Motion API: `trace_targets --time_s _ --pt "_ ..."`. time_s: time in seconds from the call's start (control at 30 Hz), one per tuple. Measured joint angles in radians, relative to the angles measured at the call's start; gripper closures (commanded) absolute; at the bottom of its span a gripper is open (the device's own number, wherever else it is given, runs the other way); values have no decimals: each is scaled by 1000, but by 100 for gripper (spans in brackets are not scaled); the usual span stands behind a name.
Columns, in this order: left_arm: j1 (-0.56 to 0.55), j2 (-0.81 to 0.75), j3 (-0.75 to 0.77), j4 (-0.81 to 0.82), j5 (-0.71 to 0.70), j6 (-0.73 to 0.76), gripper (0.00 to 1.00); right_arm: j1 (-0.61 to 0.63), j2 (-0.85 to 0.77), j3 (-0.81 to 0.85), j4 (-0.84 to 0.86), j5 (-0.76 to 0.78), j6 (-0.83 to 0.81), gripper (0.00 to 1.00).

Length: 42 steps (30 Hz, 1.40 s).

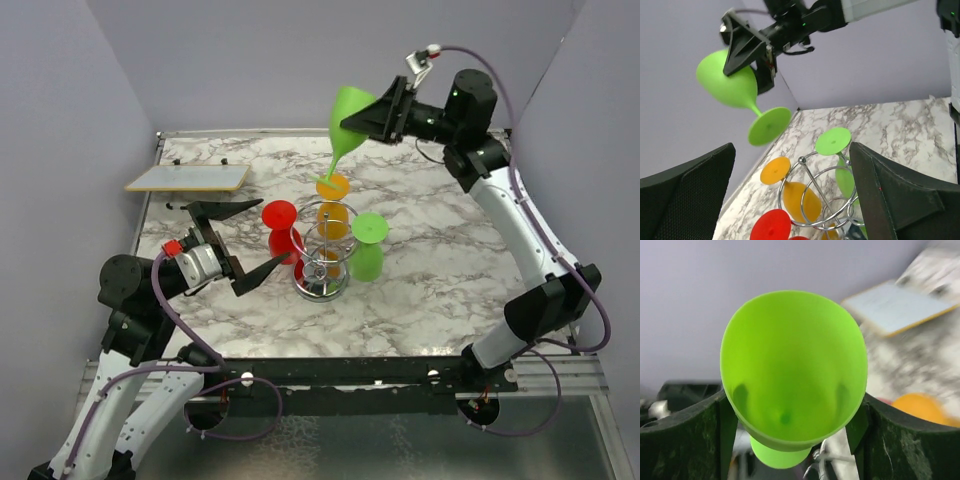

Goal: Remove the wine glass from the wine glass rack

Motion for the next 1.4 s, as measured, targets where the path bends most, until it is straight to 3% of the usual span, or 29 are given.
trace_targets --time_s 0.1,0.13,0.23,0.4,0.57,0.8,1.1,1.4 --pt "0 -13 0 -1 -78 -52 1 -53 -23 65 -93 318 -204 31" --pt "-1 -16 0 -1 -104 -68 1 -61 -50 65 -98 346 -223 31" --pt "-2 -26 0 -5 -168 -105 1 -54 -153 -20 -37 673 -396 31" --pt "-2 -34 9 -21 -229 -150 1 -48 -252 -223 261 1125 -690 31" --pt "-2 -34 10 -26 -285 -191 1 -55 -109 -328 589 1402 -995 30" --pt "-2 -50 -12 -30 -366 -229 1 -90 165 -364 766 1493 -1173 30" --pt "-2 -63 -31 -40 -421 -248 1 -223 309 -368 822 1427 -1072 28" --pt "-2 -59 -33 -41 -439 -262 1 -234 458 -367 822 1347 -1027 27"
